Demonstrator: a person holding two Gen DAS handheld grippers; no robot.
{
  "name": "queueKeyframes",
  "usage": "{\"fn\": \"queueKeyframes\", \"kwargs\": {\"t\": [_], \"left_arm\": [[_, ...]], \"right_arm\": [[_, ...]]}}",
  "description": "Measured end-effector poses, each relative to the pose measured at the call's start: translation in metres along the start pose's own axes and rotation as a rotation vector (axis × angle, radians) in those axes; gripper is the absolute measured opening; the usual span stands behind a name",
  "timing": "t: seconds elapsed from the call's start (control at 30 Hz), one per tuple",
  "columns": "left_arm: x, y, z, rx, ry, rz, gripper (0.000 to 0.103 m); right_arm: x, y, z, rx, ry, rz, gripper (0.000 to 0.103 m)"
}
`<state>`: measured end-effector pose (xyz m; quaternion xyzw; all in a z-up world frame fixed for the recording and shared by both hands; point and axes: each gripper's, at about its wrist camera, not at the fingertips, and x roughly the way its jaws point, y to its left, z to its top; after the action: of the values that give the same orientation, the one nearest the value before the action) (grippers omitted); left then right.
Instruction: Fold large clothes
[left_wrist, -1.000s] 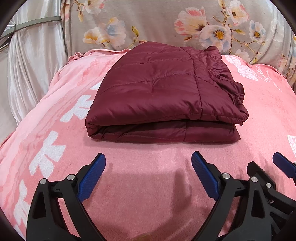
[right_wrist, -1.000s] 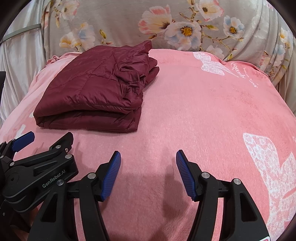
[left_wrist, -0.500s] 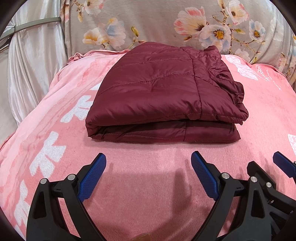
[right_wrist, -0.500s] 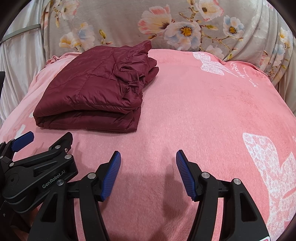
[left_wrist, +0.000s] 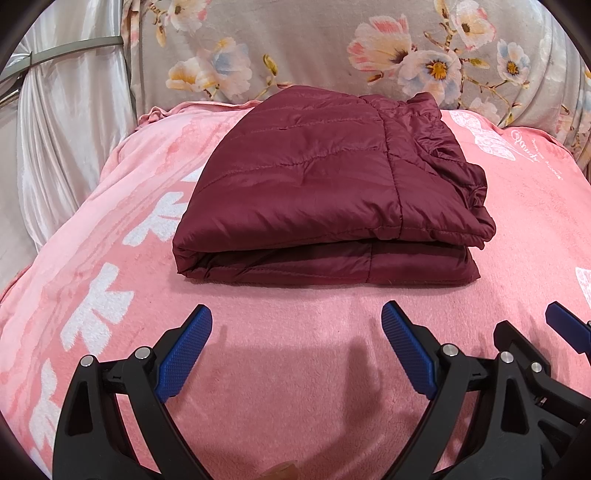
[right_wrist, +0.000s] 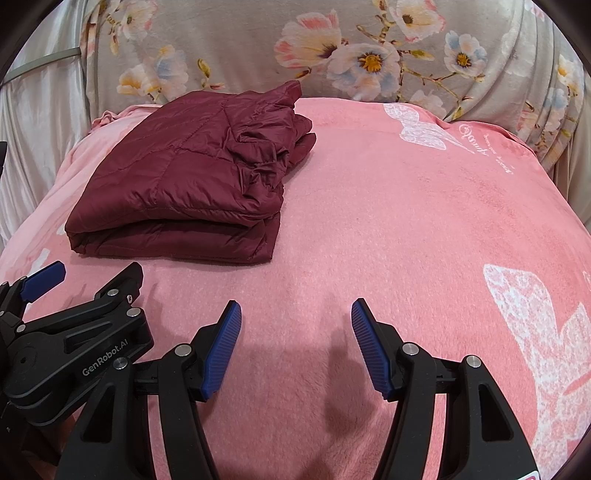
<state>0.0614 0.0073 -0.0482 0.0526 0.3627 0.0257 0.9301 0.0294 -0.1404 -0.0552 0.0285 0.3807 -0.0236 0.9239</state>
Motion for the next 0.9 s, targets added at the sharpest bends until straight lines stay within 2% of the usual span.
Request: {"fn": "queueKeyframes", "kwargs": {"t": [0.9], "left_arm": [[-0.0011,-0.0012,-0.0001,-0.008,0.003,-0.009,0.090]], "right_arm": [[0.0003,-0.0041,-0.0019,0.007,-0.003,-0.008,0.061]]}}
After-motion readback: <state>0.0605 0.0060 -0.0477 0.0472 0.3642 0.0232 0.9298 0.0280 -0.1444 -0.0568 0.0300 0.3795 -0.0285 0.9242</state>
